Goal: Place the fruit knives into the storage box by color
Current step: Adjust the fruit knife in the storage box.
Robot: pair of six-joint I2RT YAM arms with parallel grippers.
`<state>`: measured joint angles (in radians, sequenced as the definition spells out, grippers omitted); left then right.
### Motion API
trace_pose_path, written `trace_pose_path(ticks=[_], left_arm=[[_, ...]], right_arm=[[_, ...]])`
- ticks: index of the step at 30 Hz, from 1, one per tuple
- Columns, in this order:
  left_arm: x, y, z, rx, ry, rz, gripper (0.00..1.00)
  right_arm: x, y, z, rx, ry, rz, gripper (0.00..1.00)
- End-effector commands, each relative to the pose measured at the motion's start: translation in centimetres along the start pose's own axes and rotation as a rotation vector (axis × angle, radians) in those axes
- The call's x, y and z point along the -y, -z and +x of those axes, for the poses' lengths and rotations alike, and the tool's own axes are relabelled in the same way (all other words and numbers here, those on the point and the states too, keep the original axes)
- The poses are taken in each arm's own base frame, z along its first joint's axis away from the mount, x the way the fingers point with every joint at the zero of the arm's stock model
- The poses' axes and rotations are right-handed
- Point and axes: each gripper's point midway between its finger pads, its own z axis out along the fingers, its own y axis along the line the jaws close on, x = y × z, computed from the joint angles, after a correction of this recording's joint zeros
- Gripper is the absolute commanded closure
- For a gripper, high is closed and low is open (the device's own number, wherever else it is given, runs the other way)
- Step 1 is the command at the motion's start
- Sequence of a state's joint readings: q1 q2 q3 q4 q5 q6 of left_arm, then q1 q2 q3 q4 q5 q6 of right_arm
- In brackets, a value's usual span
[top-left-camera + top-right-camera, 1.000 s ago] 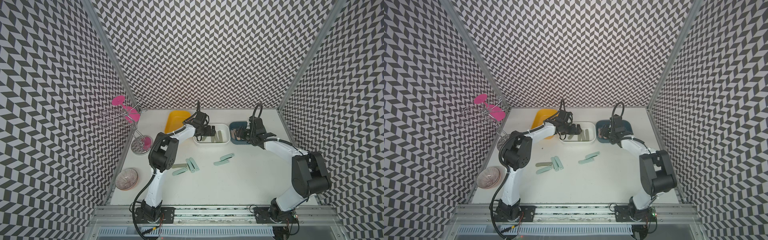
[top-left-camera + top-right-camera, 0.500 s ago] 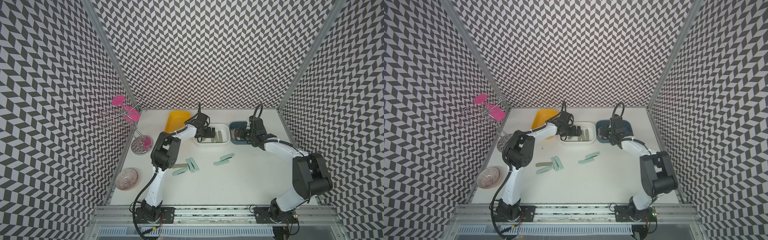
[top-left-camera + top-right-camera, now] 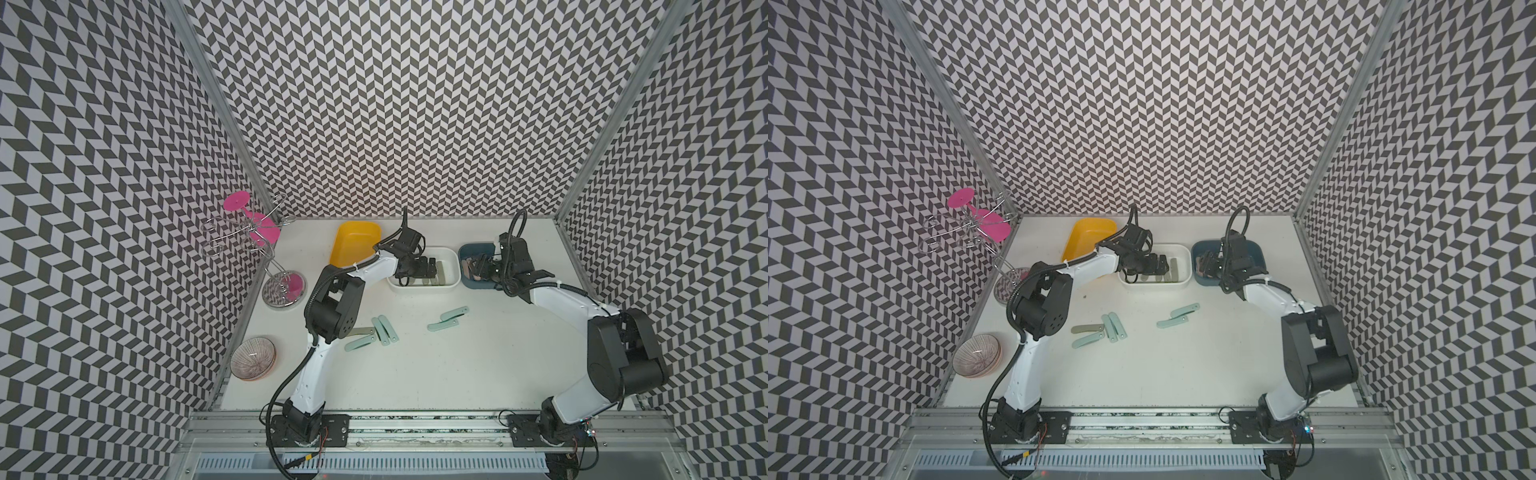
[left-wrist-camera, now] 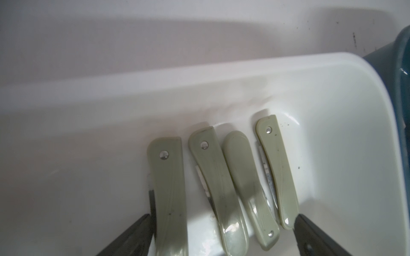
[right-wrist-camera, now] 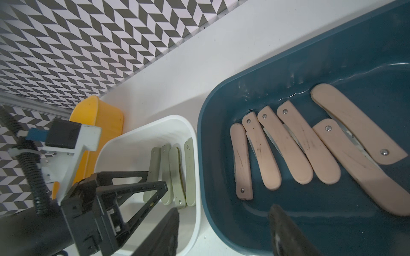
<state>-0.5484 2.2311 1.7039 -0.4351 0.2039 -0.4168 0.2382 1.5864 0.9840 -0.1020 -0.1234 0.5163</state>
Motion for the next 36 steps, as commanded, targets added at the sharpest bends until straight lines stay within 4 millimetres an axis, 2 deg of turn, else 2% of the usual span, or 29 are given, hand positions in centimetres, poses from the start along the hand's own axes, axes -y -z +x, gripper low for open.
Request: trace_pose_path(ticks=[1,10,14,19,22,25,28,32,36], left_arm=[[0.7,-0.3,0.8,-0.021,0.005,0.015,0.0],[1.1,0.1,0.4,-0.002,0.007,0.017,0.0],[0.9,1.3,-1.0,0.043,-0.004,-0.013,0.0],[2.5,6.5,-4.3,0.17,-0.021,-0.013,0.0],[3.1,10.3,-4.9,0.246,0.002,-0.01,0.0],[2.8,13.6,-4.0,0.305,0.055,-0.009,0.0],[1.5,15.9,-2.0,0.352,0.14,-0.022,0.0],[-1.0,17.8,1.9,0.396,0.273,-0.039,0.0],[-2.7,18.6,5.5,0.366,0.297,-0.072,0.0]], right_arm=[[-0.8,1.0,-1.6,0.069,0.013,-0.03,0.37],[-0.7,1.3,-1.4,0.07,0.018,-0.033,0.37],[-1.0,1.5,-1.4,0.072,0.023,-0.051,0.37],[-2.2,2.4,-1.7,0.08,0.043,-0.109,0.36],[-3.0,3.3,-1.6,0.083,0.054,-0.152,0.34],[-3.9,4.0,-1.0,0.069,0.065,-0.207,0.3],[-4.7,4.3,0.2,0.03,0.081,-0.248,0.28],[-6.2,5.4,2.7,0.01,0.12,-0.295,0.22],[-7.8,6.0,6.1,-0.025,0.167,-0.333,0.22]])
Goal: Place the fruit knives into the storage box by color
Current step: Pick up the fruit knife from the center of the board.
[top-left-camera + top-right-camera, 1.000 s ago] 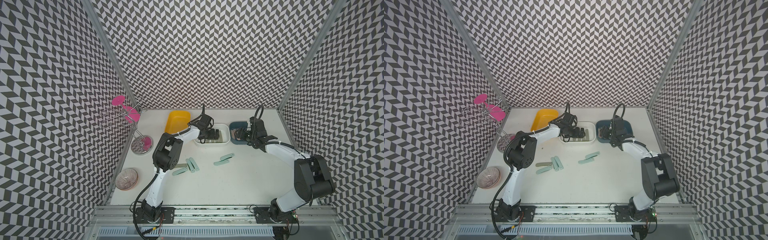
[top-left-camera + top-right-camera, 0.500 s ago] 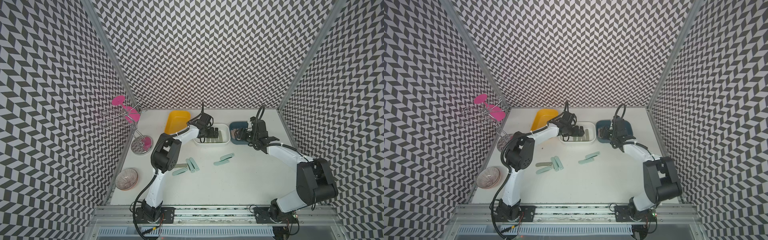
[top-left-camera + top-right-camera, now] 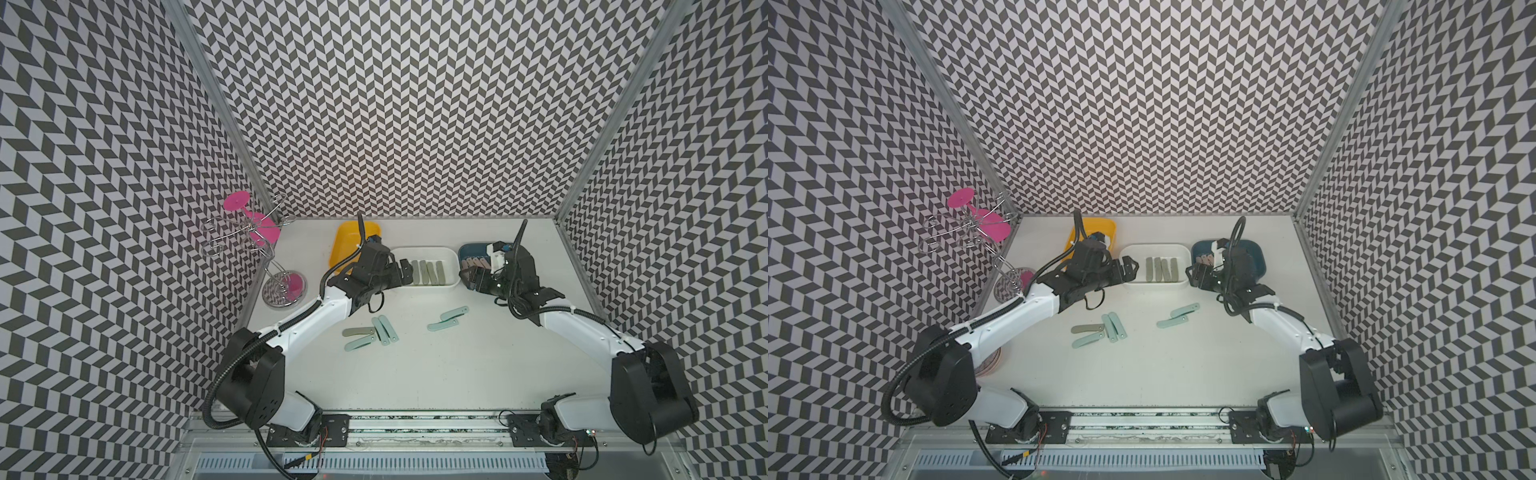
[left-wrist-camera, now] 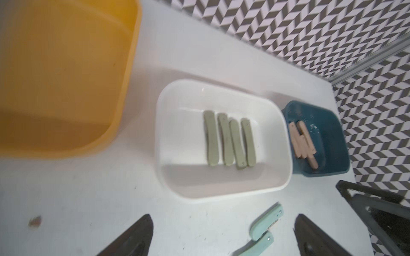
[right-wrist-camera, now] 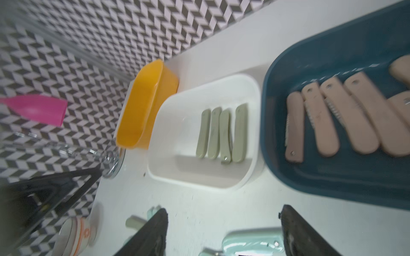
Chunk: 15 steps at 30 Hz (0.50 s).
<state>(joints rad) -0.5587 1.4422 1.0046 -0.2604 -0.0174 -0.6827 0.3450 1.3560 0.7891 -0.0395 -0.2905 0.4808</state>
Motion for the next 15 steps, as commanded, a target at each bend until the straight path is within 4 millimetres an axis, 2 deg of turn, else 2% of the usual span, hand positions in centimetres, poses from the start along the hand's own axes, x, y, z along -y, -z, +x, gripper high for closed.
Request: trace_pose_path(ticks=[1,5,8,13,15], left_arm=[[-1.9,1.1,1.0,0.018,0.062,-0.056,0.0],[-4.8,2.0,4.7,-0.053,0.087,-0.11,0.0],[-6.7,2.9,6.6,-0.067,0.148,-0.142,0.0],[-8.9,4.5,8.4,-0.028,0.325,-0.169,0.0],[-9.2,5.0,8.3,0.0,0.387,-0.169,0.0]], right_arm=[[-2.9,0.3,1.3,0.018,0.059,-0.081,0.22],[-4.3,-0.2,5.3,-0.045,0.053,-0.114,0.23],[-4.7,-0.4,7.2,-0.07,0.056,-0.117,0.23],[-5.0,-0.3,7.8,-0.075,0.072,-0.106,0.24],[-5.0,-0.3,7.7,-0.072,0.079,-0.098,0.24]])
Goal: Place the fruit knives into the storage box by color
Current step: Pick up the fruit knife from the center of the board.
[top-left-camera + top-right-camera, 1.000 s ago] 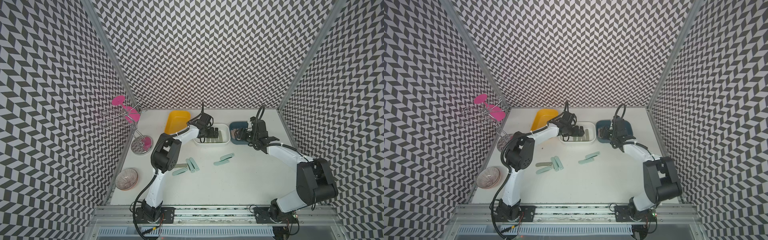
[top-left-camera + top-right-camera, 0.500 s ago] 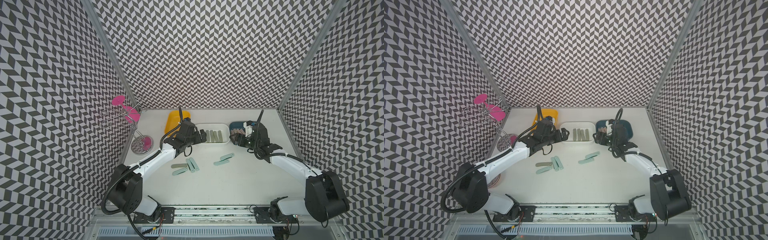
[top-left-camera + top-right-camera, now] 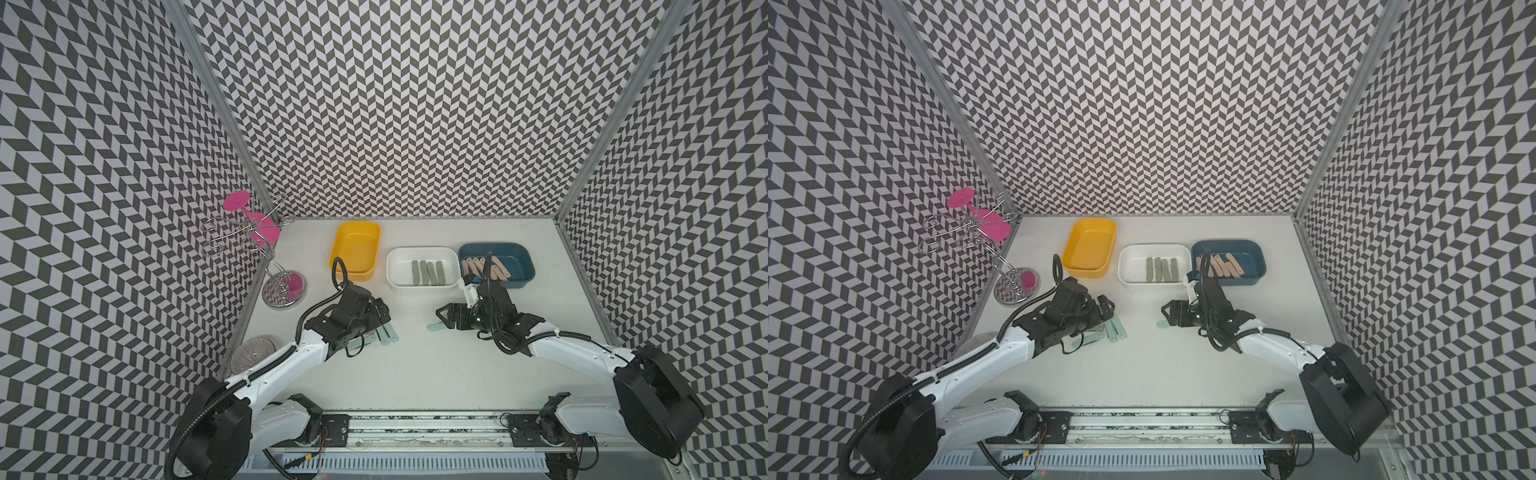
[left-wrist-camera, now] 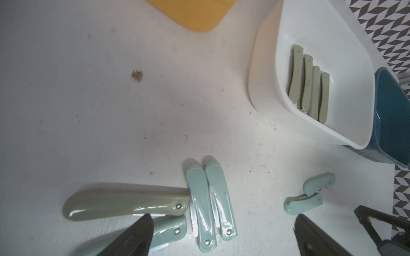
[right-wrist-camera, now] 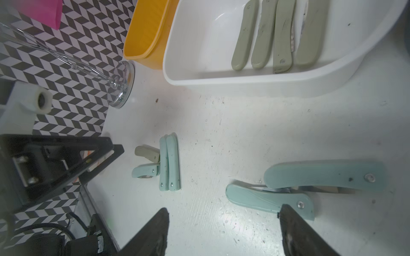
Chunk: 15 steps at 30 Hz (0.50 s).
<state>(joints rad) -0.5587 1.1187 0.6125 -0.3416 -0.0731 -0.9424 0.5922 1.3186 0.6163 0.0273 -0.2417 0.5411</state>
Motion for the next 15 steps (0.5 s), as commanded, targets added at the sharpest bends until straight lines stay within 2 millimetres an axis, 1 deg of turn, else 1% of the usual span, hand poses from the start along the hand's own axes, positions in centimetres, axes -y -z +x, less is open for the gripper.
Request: trace_pose_path(ticks=[1,6,10,15], left_arm=[[-0.9,1.1,-0.7,0.066,0.182,-0.014,0.0],[-2.6,1.7,-0.7,0.102,0.387,-0.053,0.0],[-3.0,1.5,-0.8,0.107,0.468,-0.085,0.0],[-3.9,0.7,-0.9,0.101,0.541,-0.136,0.0]], right_arm=[[-1.3,0.8,-2.4,0.096,0.022,-0.017,0.24],[-1.4,0.6,-2.5,0.097,0.023,-0.01,0.24],[-1.6,0.7,-2.6,0.104,0.026,-0.004,0.24],[-1.5,1.0,-2.7,0.116,0.034,0.006,0.24]])
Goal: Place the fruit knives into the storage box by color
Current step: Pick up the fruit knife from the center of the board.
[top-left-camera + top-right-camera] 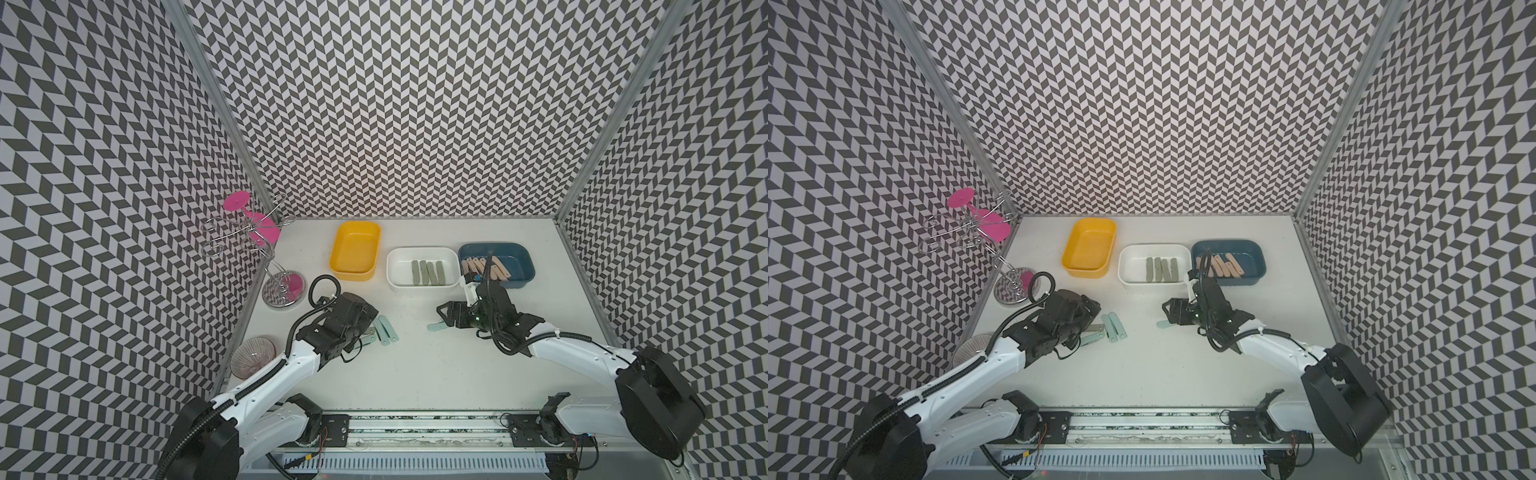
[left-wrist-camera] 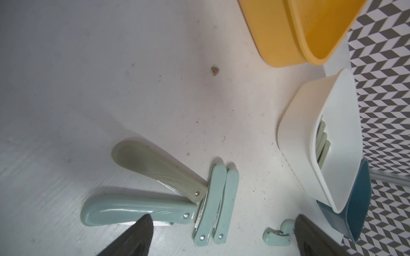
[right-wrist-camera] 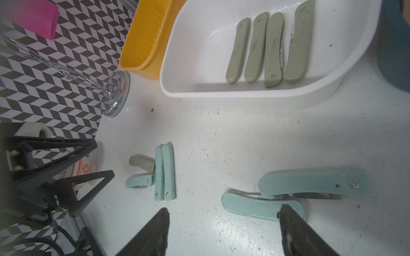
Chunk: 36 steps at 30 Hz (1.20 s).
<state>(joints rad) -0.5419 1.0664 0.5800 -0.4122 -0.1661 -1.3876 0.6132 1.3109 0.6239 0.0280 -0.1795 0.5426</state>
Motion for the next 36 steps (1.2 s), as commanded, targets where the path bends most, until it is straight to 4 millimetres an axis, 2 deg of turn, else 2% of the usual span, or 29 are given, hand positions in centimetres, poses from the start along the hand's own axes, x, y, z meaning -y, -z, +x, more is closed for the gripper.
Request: trace_pose_path(ticks=[1,15,24,32,36], left_arm=[[-0.7,-0.5,-0.8,0.03,0.099,-0.049,0.0],[-2.0,-4.4,-0.4,-0.028,0.139,-0.129,0.07],[-1.9,-6.8,-1.3,-0.037,0.086,-0.178,0.1],[-1.8,-8.0,-3.0,-0.011,-0.067,-0.237,0.11],[-2.6,-8.0,-3.0,-0.024,-0.18,-0.277,0.11]], right_arm=[[-1.3,0.9,-2.2,0.083,0.021,-0.023,0.24],[-0.7,0.4,-2.1,0.08,0.063,0.002,0.24],[-0.2,0.8,-2.1,0.089,0.078,0.031,0.24],[0.0,0.8,-1.9,0.087,0.077,0.036,0.24],[-0.1,1.0,-2.0,0.09,0.08,0.031,0.24]])
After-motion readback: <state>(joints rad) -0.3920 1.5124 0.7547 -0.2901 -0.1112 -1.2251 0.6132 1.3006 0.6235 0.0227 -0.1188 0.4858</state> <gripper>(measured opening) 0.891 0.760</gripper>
